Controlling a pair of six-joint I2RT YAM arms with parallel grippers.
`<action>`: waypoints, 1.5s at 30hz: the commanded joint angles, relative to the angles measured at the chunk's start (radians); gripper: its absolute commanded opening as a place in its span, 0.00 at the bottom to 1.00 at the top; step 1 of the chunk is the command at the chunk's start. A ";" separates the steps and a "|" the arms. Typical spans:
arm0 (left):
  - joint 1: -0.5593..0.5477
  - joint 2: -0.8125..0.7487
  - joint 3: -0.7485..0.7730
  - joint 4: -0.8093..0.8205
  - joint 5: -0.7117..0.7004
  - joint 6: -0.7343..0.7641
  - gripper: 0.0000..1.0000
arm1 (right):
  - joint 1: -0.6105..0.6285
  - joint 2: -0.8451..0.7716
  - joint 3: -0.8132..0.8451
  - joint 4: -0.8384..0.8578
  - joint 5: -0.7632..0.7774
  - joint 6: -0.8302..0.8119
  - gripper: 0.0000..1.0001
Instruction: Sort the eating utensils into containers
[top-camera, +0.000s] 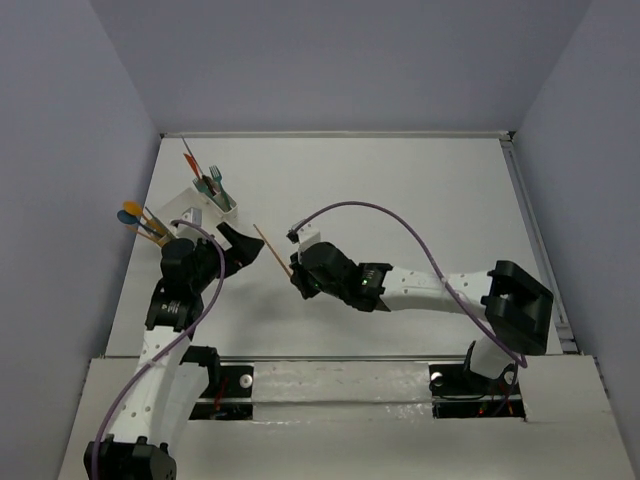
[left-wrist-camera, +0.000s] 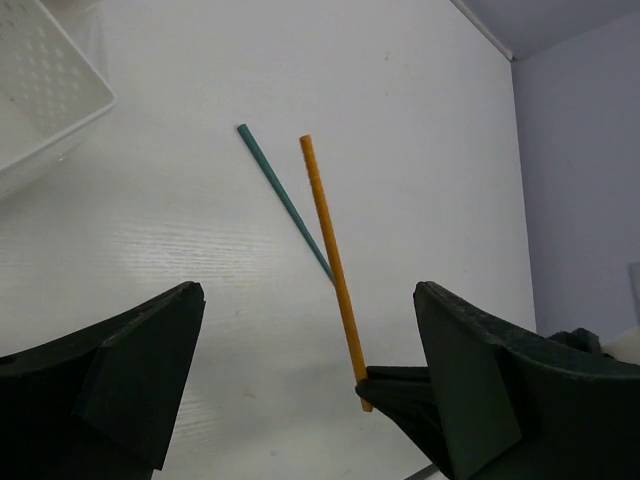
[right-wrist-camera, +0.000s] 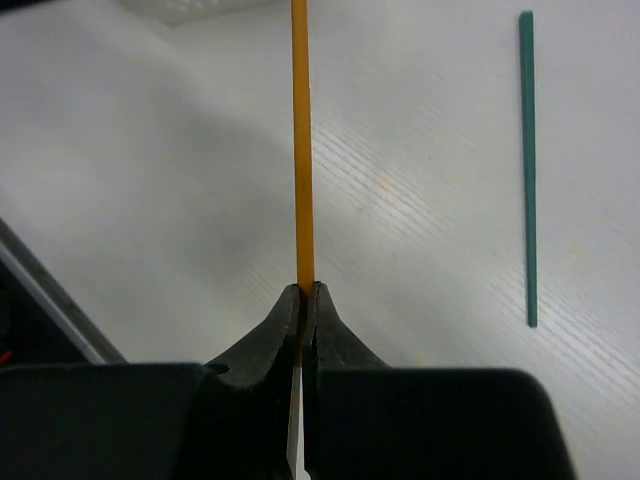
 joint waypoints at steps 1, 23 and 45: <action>-0.016 0.021 -0.028 0.154 0.077 -0.056 0.85 | 0.012 -0.049 -0.015 0.172 -0.055 -0.006 0.00; -0.034 0.084 -0.039 0.238 0.030 -0.057 0.00 | 0.021 -0.110 -0.062 0.229 -0.148 0.001 0.00; 0.099 0.202 0.430 -0.037 -0.449 0.233 0.00 | 0.021 -0.435 -0.344 0.276 -0.161 -0.026 1.00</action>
